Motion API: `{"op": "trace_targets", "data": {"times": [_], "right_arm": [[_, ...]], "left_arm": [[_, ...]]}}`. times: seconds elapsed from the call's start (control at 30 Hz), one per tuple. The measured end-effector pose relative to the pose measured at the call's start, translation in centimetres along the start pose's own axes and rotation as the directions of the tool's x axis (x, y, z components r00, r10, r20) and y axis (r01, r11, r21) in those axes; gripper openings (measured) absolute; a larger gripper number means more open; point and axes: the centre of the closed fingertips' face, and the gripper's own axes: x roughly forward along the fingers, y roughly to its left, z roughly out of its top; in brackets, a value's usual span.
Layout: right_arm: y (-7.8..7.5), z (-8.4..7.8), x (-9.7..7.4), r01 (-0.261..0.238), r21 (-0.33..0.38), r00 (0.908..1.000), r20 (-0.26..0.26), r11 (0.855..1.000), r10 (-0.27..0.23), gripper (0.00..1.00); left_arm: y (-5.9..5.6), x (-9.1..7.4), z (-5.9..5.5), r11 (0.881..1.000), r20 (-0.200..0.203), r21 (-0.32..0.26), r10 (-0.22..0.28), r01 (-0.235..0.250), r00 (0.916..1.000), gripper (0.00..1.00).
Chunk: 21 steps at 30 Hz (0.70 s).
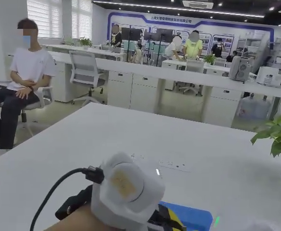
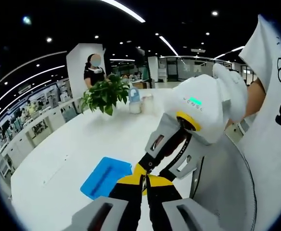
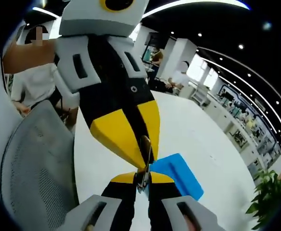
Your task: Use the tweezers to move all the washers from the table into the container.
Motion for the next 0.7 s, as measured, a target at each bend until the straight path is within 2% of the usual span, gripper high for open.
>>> {"op": "trace_targets", "data": {"times": [0.1, 0.17, 0.3, 0.4, 0.47, 0.5, 0.53, 0.6, 0.67, 0.7], "right_arm": [[0.4, -1.3, 0.5, -0.009, -0.018, 0.9992, -0.040, 1.000, 0.008, 0.05], [0.4, -2.3, 0.7, 0.000, -0.015, 0.9983, -0.058, 1.000, -0.001, 0.05], [0.4, -4.2, 1.2, -0.013, 0.042, 0.9972, -0.073, 0.999, 0.016, 0.06], [0.1, -5.7, 1.7, 0.001, 0.092, 0.9963, -0.086, 0.996, 0.007, 0.08], [0.0, -6.5, 2.0, 0.006, 0.131, 0.9964, -0.085, 0.991, 0.005, 0.09], [0.2, -7.1, 2.4, -0.006, 0.167, 0.9962, -0.085, 0.986, 0.021, 0.10], [0.2, -7.6, 2.7, 0.002, 0.207, 0.9960, -0.088, 0.978, 0.017, 0.10], [0.1, -8.4, 3.2, 0.006, 0.220, 0.9957, -0.091, 0.976, 0.015, 0.10], [0.1, -9.1, 3.9, 0.012, 0.251, 0.9951, -0.098, 0.968, 0.013, 0.11], [0.3, -9.5, 4.3, 0.001, 0.281, 0.9943, -0.102, 0.960, 0.029, 0.11]], "left_arm": [[-0.2, 0.4, -0.3, 1.000, 0.003, 0.004, -0.015, 0.015, 0.9999, 0.00], [0.0, 0.9, -1.2, 1.000, -0.017, 0.012, -0.008, 0.008, 0.9998, 0.00], [-0.3, 2.3, -3.0, 0.999, -0.034, 0.033, -0.040, 0.041, 0.9986, 0.00], [-0.3, 3.3, -5.0, 0.997, -0.101, 0.060, -0.051, 0.058, 0.9936, 0.00], [-0.1, 4.2, -6.0, 0.996, -0.105, 0.060, -0.058, 0.065, 0.9928, 0.00], [-0.2, 4.6, -6.4, 0.996, -0.108, 0.045, -0.069, 0.074, 0.9918, 0.00], [-0.2, 5.0, -6.8, 0.997, -0.110, 0.031, -0.072, 0.076, 0.9913, 0.00], [0.1, 5.9, -7.9, 0.997, -0.120, 0.030, -0.070, 0.074, 0.9903, 0.00], [0.2, 6.8, -9.0, 0.997, -0.136, 0.029, -0.068, 0.073, 0.9883, 0.00], [0.3, 7.2, -10.0, 0.996, -0.166, 0.045, -0.067, 0.076, 0.9838, 0.00]]}}
